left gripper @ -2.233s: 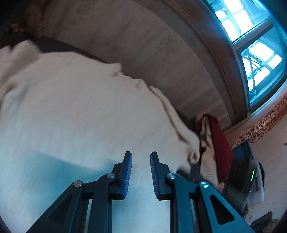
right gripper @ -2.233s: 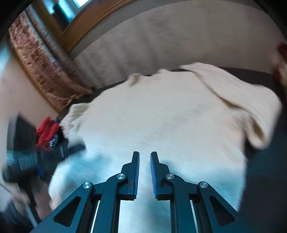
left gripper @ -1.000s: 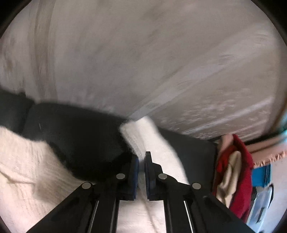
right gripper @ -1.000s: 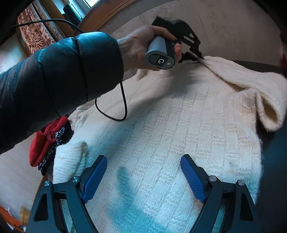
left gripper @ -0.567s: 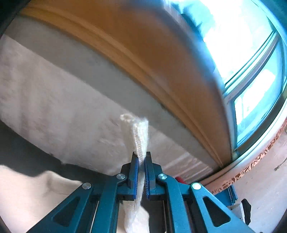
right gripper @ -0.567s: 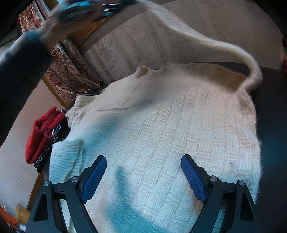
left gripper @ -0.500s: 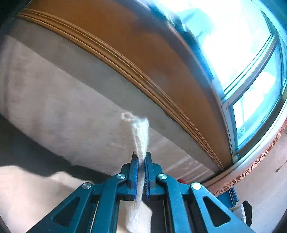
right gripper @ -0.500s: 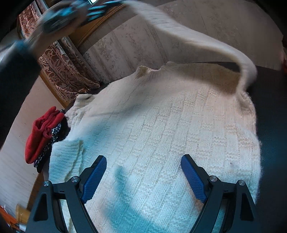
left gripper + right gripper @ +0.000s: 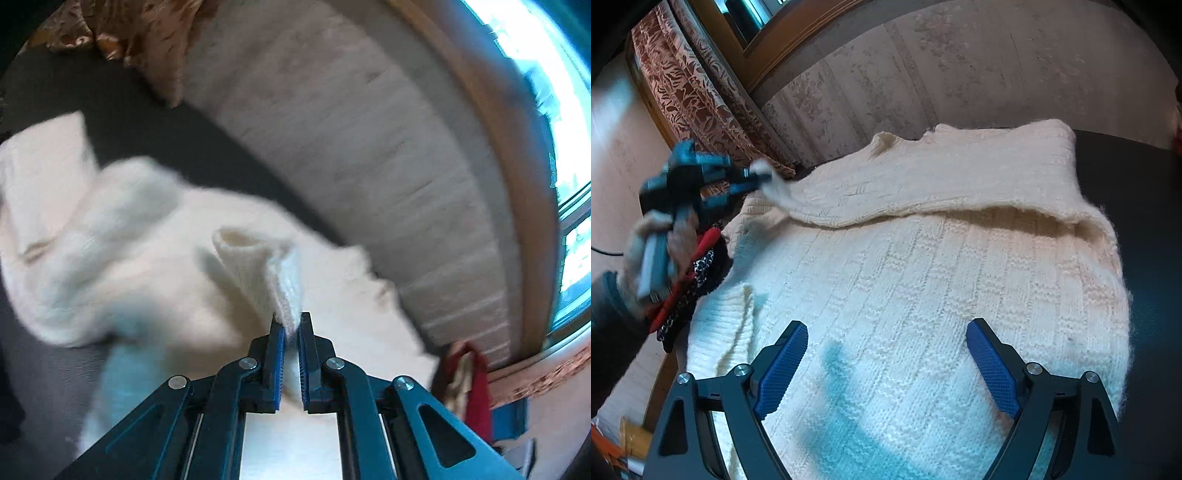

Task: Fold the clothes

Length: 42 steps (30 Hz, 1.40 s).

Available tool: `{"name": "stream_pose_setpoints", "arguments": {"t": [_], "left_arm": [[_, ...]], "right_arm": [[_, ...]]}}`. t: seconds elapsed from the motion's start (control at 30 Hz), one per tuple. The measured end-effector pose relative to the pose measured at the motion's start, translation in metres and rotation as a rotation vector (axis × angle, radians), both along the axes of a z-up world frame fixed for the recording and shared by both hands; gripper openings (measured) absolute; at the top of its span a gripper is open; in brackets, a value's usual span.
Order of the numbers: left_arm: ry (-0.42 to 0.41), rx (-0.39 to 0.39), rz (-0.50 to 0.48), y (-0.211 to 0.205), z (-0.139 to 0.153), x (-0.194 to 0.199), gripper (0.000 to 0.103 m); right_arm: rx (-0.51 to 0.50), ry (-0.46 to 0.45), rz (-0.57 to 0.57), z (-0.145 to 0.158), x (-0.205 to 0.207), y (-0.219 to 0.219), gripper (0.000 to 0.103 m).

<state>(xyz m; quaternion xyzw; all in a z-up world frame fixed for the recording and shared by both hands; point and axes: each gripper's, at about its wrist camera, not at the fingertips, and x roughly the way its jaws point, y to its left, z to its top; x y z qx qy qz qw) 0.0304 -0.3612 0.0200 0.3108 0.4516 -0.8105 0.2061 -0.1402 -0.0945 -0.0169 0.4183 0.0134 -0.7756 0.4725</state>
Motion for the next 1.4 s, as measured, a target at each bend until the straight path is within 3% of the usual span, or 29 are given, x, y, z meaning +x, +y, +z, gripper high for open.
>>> {"name": "stream_pose_setpoints", "arguments": {"t": [0.1, 0.13, 0.23, 0.37, 0.53, 0.6, 0.63, 0.7, 0.73, 0.77, 0.8, 0.93, 1.13, 1.2, 1.23, 1.4], "left_arm": [[-0.058, -0.012, -0.038, -0.003, -0.014, -0.003, 0.007], [-0.047, 0.014, -0.042, -0.004, -0.018, -0.001, 0.012], [-0.004, 0.101, -0.051, -0.008, -0.029, 0.005, 0.014], [0.066, 0.165, -0.027, -0.022, -0.032, 0.012, 0.023], [0.042, 0.164, 0.032, -0.041, -0.031, 0.006, 0.023], [0.004, 0.134, 0.014, -0.04, -0.034, 0.0, 0.021], [-0.014, 0.121, 0.001, -0.037, -0.039, -0.002, 0.015], [-0.024, 0.09, -0.015, -0.032, -0.043, -0.005, 0.013], [-0.023, 0.085, -0.024, -0.028, -0.043, -0.003, 0.01], [-0.023, 0.082, -0.035, -0.024, -0.043, -0.002, 0.009], [-0.023, 0.079, -0.046, -0.02, -0.044, 0.0, 0.009], [-0.011, 0.085, -0.085, -0.003, -0.046, 0.007, 0.008], [0.026, 0.094, -0.193, 0.024, -0.044, 0.008, 0.011], [0.052, 0.117, -0.192, 0.019, -0.044, 0.007, 0.016], [0.066, 0.133, -0.181, 0.014, -0.043, 0.007, 0.018], [0.135, 0.17, -0.168, -0.003, -0.034, 0.005, 0.026]], "right_arm": [[0.006, 0.0, 0.001, 0.001, -0.002, 0.001, 0.09], [-0.001, -0.008, 0.0, 0.002, -0.003, 0.002, 0.09], [-0.021, -0.044, -0.006, 0.004, -0.008, 0.006, 0.089], [-0.007, 0.016, -0.101, 0.025, -0.039, 0.018, 0.087], [0.05, 0.099, -0.248, 0.044, -0.094, 0.025, 0.087], [0.096, 0.08, -0.31, 0.038, -0.128, 0.017, 0.087], [0.105, 0.055, -0.334, 0.033, -0.143, 0.014, 0.087], [0.126, 0.021, -0.371, 0.022, -0.166, 0.004, 0.08], [0.14, 0.005, -0.368, 0.016, -0.174, -0.003, 0.065], [0.166, -0.007, -0.351, 0.01, -0.177, -0.009, 0.038], [0.195, -0.019, -0.332, 0.004, -0.18, -0.016, 0.028], [0.241, 0.077, -0.302, 0.002, -0.174, -0.013, 0.025], [0.282, 0.087, -0.32, 0.001, -0.166, 0.031, 0.03], [0.298, 0.078, -0.327, 0.002, -0.165, 0.043, 0.048], [0.297, 0.061, -0.341, 0.003, -0.166, 0.049, 0.061], [0.222, 0.145, -0.366, 0.039, -0.159, 0.059, 0.063]]}}
